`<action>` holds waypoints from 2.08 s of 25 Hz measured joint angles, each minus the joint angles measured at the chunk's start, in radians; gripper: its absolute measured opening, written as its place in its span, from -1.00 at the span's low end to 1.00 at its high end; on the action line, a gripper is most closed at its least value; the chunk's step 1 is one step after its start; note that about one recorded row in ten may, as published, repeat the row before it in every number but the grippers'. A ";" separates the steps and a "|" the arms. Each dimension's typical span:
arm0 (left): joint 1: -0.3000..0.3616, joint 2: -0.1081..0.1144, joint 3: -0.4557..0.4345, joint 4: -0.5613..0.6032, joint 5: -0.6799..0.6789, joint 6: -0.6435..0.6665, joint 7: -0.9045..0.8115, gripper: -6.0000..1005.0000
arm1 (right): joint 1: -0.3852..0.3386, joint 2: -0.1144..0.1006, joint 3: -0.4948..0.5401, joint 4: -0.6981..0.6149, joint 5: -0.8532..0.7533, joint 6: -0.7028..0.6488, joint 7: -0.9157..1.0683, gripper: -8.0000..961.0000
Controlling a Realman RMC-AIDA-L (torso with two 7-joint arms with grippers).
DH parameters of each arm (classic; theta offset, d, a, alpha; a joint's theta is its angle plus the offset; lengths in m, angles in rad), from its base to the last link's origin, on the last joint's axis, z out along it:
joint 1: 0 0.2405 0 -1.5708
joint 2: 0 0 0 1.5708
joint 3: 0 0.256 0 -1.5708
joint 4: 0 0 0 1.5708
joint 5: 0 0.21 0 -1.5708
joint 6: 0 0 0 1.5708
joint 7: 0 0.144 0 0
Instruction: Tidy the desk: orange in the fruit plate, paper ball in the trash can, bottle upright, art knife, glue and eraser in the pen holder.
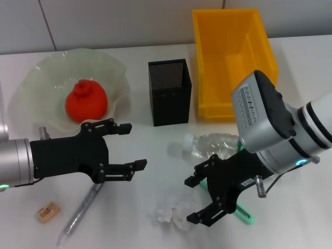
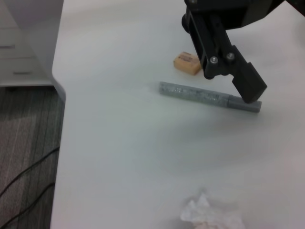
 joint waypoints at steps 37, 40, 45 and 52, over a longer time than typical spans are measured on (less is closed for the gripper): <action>-0.003 -0.002 0.008 -0.013 0.000 -0.012 0.013 0.71 | 0.063 0.002 -0.082 0.133 0.008 0.111 0.079 0.63; -0.003 -0.001 0.008 -0.014 0.000 -0.013 0.016 0.71 | 0.064 0.001 -0.083 0.129 0.006 0.114 0.083 0.57; -0.003 -0.002 0.008 -0.015 0.000 -0.013 0.021 0.71 | 0.056 0.001 -0.084 0.103 0.006 0.113 0.079 0.34; -0.005 -0.002 0.002 -0.024 0.000 -0.014 0.027 0.71 | 0.041 -0.001 -0.080 0.046 0.006 0.095 0.092 0.01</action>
